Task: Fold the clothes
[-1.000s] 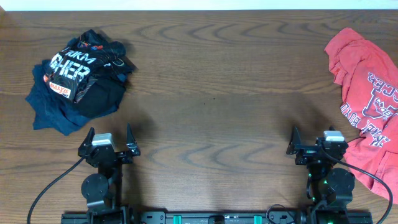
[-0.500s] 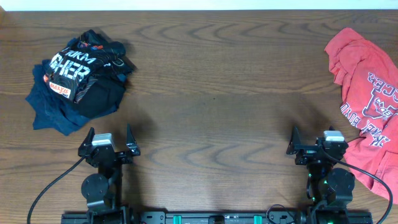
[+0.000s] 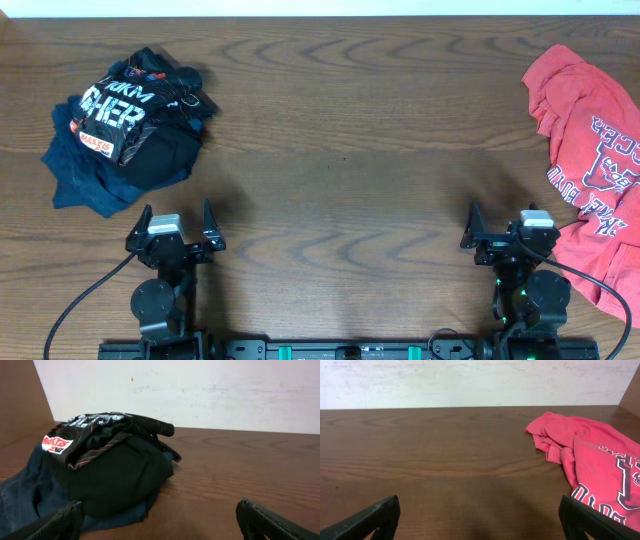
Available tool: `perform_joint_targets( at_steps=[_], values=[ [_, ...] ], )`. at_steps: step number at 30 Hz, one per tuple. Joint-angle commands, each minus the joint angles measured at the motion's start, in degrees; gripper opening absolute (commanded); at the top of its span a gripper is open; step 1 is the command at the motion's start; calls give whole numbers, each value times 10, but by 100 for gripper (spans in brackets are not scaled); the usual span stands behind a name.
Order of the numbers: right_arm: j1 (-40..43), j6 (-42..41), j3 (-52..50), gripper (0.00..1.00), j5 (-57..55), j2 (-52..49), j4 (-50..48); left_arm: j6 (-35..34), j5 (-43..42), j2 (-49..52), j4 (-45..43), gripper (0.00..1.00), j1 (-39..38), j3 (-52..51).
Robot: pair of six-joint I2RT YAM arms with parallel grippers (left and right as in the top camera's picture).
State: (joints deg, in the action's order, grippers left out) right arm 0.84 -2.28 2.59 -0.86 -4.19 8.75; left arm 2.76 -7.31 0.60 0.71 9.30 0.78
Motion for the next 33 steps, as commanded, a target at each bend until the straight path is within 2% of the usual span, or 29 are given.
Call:
perform_joint_targets(
  at_steps=[1, 11, 15, 21, 29, 33],
  values=[
    [-5, 7, -2, 99, -2, 0, -1, -5, -11, -4, 23, 98, 1, -5],
    [-5, 7, -2, 99, -2, 0, -1, -5, -10, -4, 23, 98, 1, -5],
    [-5, 30, -2, 99, -50, 0, -5, -5, -10, -4, 23, 98, 1, -5],
    [-5, 34, -2, 99, -63, 0, -7, -5, -11, -4, 21, 98, 1, -5],
    [-5, 31, -2, 99, -47, 0, -4, -5, -13, -4, 23, 98, 1, -5],
    [-5, 12, -2, 99, -47, 0, -4, -27, -13, -4, 25, 98, 1, -5]
  ],
)
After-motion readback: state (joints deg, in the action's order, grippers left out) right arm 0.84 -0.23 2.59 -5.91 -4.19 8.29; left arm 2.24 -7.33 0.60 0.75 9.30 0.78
